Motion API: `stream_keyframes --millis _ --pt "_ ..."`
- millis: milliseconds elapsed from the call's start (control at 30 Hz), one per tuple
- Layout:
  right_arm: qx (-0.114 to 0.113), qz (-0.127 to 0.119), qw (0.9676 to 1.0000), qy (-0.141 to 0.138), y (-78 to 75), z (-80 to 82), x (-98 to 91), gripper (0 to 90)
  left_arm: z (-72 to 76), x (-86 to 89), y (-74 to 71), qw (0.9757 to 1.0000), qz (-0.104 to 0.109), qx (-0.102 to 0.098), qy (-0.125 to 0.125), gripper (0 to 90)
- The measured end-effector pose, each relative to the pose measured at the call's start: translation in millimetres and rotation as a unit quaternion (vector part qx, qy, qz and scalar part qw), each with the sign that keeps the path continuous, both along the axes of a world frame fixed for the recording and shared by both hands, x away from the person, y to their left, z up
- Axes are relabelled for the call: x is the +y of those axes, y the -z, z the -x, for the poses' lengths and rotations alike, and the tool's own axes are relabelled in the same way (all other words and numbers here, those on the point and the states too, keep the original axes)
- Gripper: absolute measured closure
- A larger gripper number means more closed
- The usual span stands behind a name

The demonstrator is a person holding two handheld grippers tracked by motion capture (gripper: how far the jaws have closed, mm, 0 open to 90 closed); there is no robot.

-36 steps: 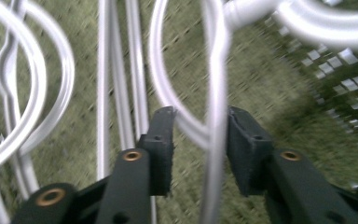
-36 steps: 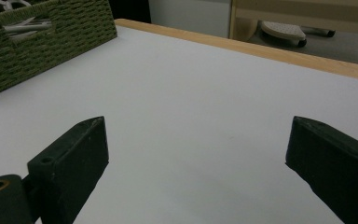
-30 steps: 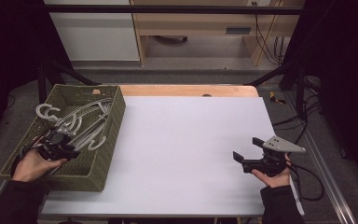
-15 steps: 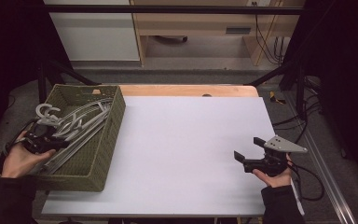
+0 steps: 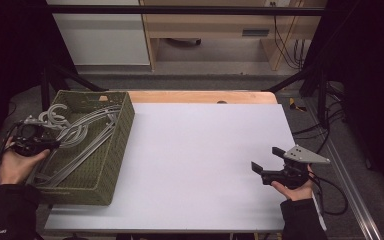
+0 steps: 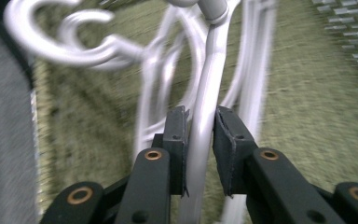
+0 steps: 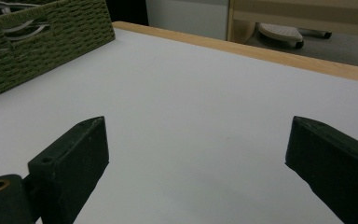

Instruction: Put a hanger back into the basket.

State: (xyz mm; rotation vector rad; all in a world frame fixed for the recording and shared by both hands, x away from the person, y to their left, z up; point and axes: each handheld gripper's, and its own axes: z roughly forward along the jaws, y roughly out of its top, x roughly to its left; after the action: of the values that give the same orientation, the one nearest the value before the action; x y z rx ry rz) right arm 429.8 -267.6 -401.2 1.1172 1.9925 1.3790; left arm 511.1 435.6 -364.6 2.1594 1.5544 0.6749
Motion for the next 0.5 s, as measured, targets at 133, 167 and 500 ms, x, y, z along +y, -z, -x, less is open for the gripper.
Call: stream_keyframes --millis 133,167,500 --pt "0.001 -0.001 1.0000 0.000 -0.1 0.2 -0.4 6.2 3.0 12.1 1.5 0.9996 0.014 -0.005 -0.024 71.5" --pt "0.001 -0.002 1.0000 0.001 -0.2 0.3 -0.7 6.1 5.9 13.2 -0.3 0.9995 0.018 -0.013 -0.023 70.1" --pt "-0.003 -0.004 1.0000 0.002 -0.7 0.8 -0.8 5.8 45.6 -14.8 -30.6 0.9800 0.120 -0.148 0.058 45.8"
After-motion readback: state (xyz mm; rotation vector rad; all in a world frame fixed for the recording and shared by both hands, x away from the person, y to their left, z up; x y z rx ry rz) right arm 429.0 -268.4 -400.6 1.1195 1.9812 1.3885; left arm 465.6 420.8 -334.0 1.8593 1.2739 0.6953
